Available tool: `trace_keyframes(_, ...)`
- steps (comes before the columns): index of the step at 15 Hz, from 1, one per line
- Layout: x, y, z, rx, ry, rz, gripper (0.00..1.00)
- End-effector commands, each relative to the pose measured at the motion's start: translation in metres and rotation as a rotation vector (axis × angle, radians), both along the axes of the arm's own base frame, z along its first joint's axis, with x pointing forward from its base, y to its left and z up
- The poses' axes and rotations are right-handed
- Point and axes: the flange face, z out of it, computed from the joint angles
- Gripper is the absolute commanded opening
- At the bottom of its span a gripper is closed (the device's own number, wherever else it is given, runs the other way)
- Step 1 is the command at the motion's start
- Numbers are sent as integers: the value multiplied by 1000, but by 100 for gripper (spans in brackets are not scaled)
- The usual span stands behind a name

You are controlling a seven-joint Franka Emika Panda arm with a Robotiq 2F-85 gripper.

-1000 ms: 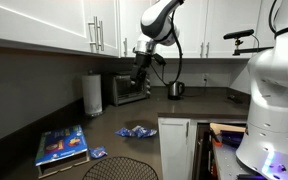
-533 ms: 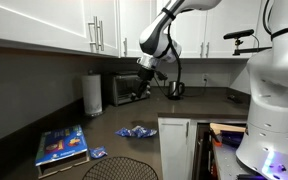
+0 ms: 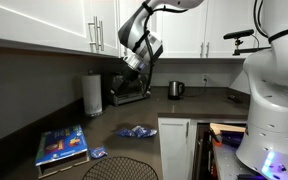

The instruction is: Push the blue box to the right

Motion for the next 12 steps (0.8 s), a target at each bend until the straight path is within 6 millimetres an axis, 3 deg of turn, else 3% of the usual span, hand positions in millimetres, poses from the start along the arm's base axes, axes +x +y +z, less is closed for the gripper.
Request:
trace_keyframes(1, 28, -9, -38, 21, -57, 21, 100)
trace_keyframes(2, 29, -13, -54, 41, -65, 13, 100)
trace_keyframes(3, 16, -2, -33, 28, -32, 5, 100)
trace_keyframes(5, 18, -6, -47, 22, -19, 6, 100)
trace_keyframes(9, 19, -1, -40, 26, -31, 13, 100)
trace_keyframes(12, 24, -6, -61, 26, -10, 4, 100)
